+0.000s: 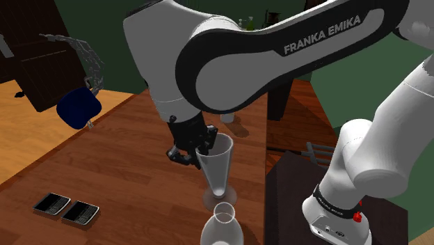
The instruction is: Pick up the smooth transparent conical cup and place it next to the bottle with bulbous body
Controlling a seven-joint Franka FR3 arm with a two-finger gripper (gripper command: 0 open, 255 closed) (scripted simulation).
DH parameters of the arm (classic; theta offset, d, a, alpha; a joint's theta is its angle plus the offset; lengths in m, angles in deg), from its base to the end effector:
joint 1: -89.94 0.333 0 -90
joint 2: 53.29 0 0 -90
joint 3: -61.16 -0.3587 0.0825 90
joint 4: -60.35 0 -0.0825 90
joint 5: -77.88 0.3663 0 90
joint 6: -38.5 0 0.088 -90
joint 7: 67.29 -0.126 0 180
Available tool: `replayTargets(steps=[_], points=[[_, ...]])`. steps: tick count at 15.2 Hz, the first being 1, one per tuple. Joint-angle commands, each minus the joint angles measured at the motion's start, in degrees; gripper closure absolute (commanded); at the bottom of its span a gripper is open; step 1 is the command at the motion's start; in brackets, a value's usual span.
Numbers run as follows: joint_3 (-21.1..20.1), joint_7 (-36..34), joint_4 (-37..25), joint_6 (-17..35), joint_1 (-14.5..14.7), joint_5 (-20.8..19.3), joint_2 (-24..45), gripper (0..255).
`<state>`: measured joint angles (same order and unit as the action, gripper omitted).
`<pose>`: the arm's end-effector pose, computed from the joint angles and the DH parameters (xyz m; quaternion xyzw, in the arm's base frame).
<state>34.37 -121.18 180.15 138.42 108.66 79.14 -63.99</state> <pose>0.3110 0.3367 0.5107 0.9920 -0.0828 -0.0346 0.0883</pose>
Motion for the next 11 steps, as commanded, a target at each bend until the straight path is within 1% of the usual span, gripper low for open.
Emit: replayTargets(steps=[1,11], points=[[-0.1,-0.2,1.2,1.6,0.0,-0.1,0.4,255],[-0.8,-1.4,6.9,9.7,0.1,-1.0,3.0,255]])
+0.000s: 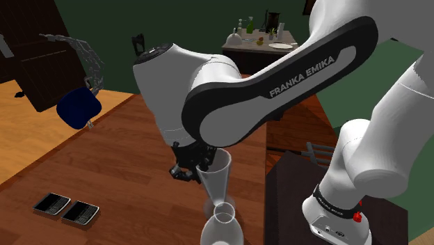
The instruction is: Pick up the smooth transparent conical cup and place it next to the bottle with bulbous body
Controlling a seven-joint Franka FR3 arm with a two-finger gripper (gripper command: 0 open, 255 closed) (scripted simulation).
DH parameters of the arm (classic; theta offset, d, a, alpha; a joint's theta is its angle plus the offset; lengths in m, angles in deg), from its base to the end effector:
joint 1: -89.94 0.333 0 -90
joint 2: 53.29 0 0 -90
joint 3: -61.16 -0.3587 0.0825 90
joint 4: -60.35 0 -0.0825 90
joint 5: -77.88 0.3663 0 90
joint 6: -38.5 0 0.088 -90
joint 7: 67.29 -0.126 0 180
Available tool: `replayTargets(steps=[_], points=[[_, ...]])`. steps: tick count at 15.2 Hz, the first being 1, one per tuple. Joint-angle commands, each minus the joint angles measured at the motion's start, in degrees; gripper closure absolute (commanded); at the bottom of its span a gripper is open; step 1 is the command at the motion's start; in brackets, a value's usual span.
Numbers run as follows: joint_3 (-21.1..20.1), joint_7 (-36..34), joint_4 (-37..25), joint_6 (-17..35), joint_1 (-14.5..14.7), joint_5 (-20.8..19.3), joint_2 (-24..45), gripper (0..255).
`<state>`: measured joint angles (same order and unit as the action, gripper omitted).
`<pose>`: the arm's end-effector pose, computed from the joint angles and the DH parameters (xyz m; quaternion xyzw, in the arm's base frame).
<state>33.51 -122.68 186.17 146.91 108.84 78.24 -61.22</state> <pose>0.3134 0.3404 0.4549 0.9920 -0.0828 -0.0345 0.0884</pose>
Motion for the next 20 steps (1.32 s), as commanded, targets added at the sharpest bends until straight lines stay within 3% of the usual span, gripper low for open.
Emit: replayTargets(steps=[1,8,9,14,18,20], points=[[0.1,0.1,0.9,1.2,-0.1,-0.1,0.2,255],[0.1,0.1,0.9,1.2,-0.1,-0.1,0.2,255],[0.1,0.1,0.9,1.2,-0.1,-0.1,0.2,0],[0.1,0.1,0.9,1.2,-0.1,-0.1,0.2,0],[0.2,0.3,-5.8,-6.2,-0.1,0.1,-0.4,0],[0.2,0.3,-5.8,-6.2,-0.1,0.1,-0.5,0]])
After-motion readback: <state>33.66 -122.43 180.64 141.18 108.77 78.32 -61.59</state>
